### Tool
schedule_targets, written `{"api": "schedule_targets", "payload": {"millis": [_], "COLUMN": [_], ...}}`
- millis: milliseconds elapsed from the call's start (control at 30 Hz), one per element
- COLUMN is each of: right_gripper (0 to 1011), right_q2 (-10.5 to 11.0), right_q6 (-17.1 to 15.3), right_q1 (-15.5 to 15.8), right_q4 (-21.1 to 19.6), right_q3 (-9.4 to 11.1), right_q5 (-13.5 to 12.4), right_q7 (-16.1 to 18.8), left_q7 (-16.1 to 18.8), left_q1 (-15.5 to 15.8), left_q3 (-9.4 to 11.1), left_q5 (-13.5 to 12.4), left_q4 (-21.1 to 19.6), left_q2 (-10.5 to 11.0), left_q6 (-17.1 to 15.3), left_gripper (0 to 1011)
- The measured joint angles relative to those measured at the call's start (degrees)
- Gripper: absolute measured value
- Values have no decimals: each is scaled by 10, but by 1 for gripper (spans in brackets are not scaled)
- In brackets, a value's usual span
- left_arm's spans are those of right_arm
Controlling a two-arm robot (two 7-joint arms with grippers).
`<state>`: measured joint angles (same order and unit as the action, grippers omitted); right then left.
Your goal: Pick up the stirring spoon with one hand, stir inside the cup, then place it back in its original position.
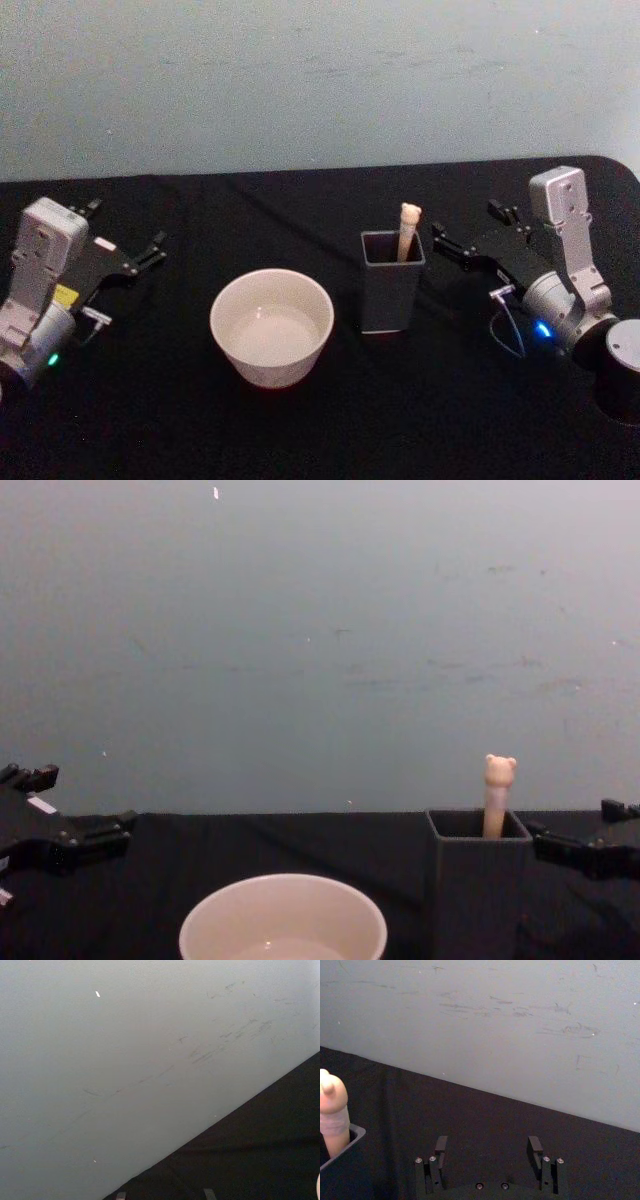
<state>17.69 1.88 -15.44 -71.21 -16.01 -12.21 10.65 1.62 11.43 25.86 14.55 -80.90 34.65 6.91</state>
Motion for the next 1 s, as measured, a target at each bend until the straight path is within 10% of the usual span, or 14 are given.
{"api": "schedule_targets", "payload": {"millis": [1000], "right_gripper": [1002], "right_q2": [2], "right_q6": [2], "right_q1": [0], "right_q4": [-5], "right_q3": [1], "right_q5": [-3], "right_q7": [-1], "left_q7": [0], "left_q1": [0], "left_q3": [0], "left_q5": [0], "left_q4": [0], "left_q2": [0], "left_q6": [0], "left_gripper": [1001]}}
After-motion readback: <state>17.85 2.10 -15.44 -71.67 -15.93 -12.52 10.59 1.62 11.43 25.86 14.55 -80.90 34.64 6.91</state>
